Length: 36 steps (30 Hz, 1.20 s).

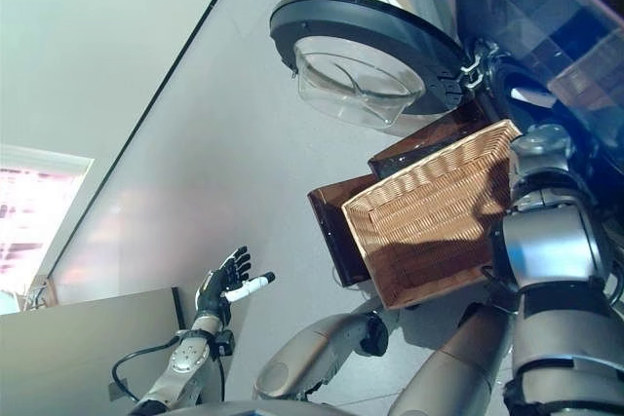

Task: Pick up the clothes and place them into the washing machine

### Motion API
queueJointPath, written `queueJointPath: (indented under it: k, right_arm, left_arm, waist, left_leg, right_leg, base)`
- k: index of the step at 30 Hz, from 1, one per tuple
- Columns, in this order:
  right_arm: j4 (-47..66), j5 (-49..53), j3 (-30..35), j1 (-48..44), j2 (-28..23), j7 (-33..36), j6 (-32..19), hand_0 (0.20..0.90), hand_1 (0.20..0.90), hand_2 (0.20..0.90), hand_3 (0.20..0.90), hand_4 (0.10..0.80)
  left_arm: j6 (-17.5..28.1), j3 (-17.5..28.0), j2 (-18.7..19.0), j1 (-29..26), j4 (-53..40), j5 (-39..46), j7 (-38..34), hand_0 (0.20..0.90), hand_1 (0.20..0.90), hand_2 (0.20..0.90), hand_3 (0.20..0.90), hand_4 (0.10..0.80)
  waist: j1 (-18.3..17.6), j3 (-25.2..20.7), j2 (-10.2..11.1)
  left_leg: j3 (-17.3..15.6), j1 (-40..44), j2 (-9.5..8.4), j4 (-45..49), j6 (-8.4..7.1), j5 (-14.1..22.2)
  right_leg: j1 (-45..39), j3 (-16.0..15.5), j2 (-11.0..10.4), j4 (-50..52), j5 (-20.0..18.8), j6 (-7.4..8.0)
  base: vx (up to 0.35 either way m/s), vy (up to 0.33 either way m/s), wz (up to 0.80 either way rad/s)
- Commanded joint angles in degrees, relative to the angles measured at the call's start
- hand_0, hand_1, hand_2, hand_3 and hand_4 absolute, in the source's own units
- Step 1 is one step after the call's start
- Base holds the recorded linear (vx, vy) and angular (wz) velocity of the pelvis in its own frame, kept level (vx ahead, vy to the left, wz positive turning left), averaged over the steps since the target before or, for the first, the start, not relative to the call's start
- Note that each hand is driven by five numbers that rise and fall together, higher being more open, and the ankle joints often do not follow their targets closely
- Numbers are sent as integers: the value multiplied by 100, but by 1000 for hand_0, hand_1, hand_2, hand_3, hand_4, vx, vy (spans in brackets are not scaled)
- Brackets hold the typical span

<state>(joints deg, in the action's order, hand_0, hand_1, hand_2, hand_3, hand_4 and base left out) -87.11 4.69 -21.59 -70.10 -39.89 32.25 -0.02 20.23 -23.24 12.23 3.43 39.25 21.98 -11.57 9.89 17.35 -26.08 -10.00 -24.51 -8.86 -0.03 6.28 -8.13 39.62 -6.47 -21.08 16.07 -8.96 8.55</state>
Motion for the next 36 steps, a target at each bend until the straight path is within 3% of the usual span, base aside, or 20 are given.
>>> queueJointPath:
  k: [1,5,12,17,18,19,21,29,33,36]
  right_arm:
    - [227,-37,-178,-493,-157,-2,-233,900,900,900,900,800]
    - [406,725,129,-224,-1,-444,-522,900,900,900,900,800]
    - [523,929,185,174,301,-820,-653,900,900,900,900,800]
    - [744,1577,605,749,1029,-995,-850,900,900,900,900,800]
    - [744,1577,605,749,1029,-994,-850,900,900,900,900,800]
    - [814,1636,613,952,1242,-1089,-868,900,900,900,900,800]
    - [888,1753,669,1068,1385,-1086,-907,900,900,900,900,800]
    - [1349,2078,845,2361,2327,-1263,-1116,900,900,900,900,800]
    - [1894,2008,928,3704,2739,-1325,-1269,900,900,900,900,800]
    - [2136,1859,891,4365,2841,-1428,-1273,900,900,900,900,800]
  left_arm:
    - [213,493,413,-22,21,6,-285,900,900,900,900,800]
    - [185,551,361,-146,132,36,-306,900,900,900,900,800]
    - [110,605,302,-224,479,-59,-276,900,900,900,900,800]
    - [-31,649,287,-452,943,-175,-271,900,900,900,900,800]
    - [-31,649,287,-452,943,-175,-271,900,900,900,900,800]
    - [-91,678,275,-500,1084,-200,-268,900,900,900,900,800]
    - [-93,675,291,-491,1067,-191,-265,900,900,900,900,800]
    - [-260,687,249,-646,1619,-623,-348,900,900,900,900,800]
    - [-297,783,189,-733,2130,-885,-468,900,900,900,900,800]
    - [-334,836,157,-699,2327,-994,-439,900,900,900,900,800]
  waist:
    - [206,-148,-52]
    - [160,-74,89]
    - [139,-38,259]
    - [24,95,654]
    - [23,96,653]
    - [2,126,795]
    - [-11,151,864]
    - [-111,194,1486]
    - [-258,11,1907]
    - [-346,-147,2066]
  left_leg:
    - [91,-653,268,588,-797,295]
    - [87,-659,310,596,-800,285]
    - [90,-635,370,623,-790,290]
    - [163,-526,491,740,-784,337]
    - [164,-524,491,740,-784,337]
    - [194,-492,535,796,-781,358]
    - [216,-457,554,810,-779,370]
    - [432,1,735,801,-799,435]
    - [495,448,825,635,-829,459]
    - [508,626,862,516,-843,452]
  right_leg:
    - [-179,53,148,169,482,-125]
    - [-187,47,213,183,498,-143]
    - [-246,30,285,158,494,-166]
    - [-520,-144,407,115,511,-202]
    - [-522,-145,407,114,511,-202]
    - [-621,-204,452,116,534,-220]
    - [-690,-238,474,104,540,-227]
    - [-1416,-552,659,-128,597,-247]
    - [-1968,-723,789,-398,617,-225]
    - [-2182,-774,847,-555,614,-207]
  base:
    - [0,0,0]
    - [0,0,0]
    - [-5,-10,-2]
    - [-8,-63,-1]
    - [-3,-98,3]
    - [3,-83,7]
    - [4,-71,9]
    - [40,-70,7]
    - [110,-73,3]
    - [72,-36,-1]
